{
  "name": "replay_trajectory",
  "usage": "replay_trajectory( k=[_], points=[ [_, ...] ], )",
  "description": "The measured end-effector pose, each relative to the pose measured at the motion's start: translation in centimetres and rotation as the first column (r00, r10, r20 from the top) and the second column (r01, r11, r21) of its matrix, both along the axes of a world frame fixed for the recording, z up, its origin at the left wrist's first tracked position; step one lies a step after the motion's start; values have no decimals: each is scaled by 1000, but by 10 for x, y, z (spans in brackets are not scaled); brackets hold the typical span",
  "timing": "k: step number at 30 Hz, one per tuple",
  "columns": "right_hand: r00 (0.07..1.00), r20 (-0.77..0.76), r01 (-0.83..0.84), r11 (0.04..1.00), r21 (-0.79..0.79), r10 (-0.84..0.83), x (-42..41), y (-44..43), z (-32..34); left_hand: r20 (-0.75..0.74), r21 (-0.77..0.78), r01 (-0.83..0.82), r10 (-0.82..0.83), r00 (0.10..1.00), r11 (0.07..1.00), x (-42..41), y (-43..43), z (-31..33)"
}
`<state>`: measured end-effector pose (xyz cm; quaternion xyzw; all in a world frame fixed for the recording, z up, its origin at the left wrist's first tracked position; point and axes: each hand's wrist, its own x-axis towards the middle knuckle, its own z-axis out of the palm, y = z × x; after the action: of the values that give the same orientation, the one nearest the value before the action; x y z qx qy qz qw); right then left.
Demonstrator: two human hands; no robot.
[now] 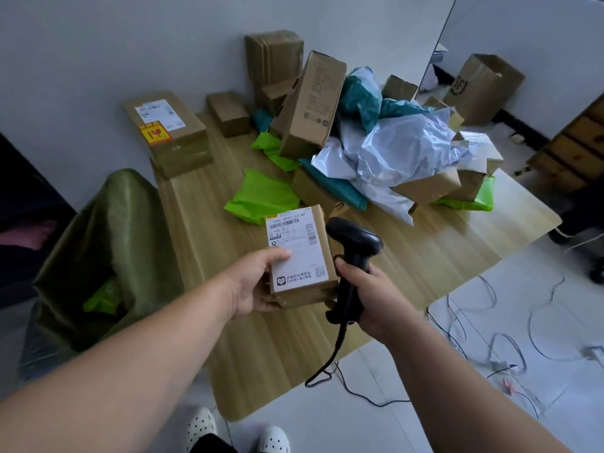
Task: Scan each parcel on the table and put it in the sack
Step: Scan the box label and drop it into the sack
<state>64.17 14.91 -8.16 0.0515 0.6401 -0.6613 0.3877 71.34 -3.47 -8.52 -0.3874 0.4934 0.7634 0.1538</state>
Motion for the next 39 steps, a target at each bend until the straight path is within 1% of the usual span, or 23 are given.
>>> replay_trajectory(
  k=[2,5,9,11,14,17,24,27,31,39],
  points=[
    [999,-31,-43,999,5,43,-2,-6,8,-35,-20,-14,14,999,1000,6,-8,13],
    [987,-121,-95,993,65,102,-6,-22,22,-93,-122,-88,77,993,989,17,-26,31],
    [947,-258,-171,981,96,190,-5,-55,46,-134,-253,-237,209,969,938,36,-63,52],
    [921,-292,-242,966,90,258,2,-74,61,-147,-308,-290,256,955,906,48,-82,60],
    [891,-287,-345,936,75,351,15,-105,83,-161,-363,-358,320,934,861,69,-112,67],
    [871,-271,-409,911,60,409,30,-141,103,-189,-374,-421,377,907,826,89,-146,70],
    [819,-228,-530,846,51,527,59,-230,134,-196,-429,-464,422,885,775,127,-226,65],
    [798,-206,-567,821,61,566,67,-268,136,-194,-438,-469,428,883,767,136,-258,57],
    [796,-155,-582,810,64,585,72,-308,131,-188,-452,-473,437,880,757,143,-292,44],
    [771,-113,-620,779,93,627,72,-354,116,-148,-455,-471,457,877,756,148,-335,18]
  ],
)
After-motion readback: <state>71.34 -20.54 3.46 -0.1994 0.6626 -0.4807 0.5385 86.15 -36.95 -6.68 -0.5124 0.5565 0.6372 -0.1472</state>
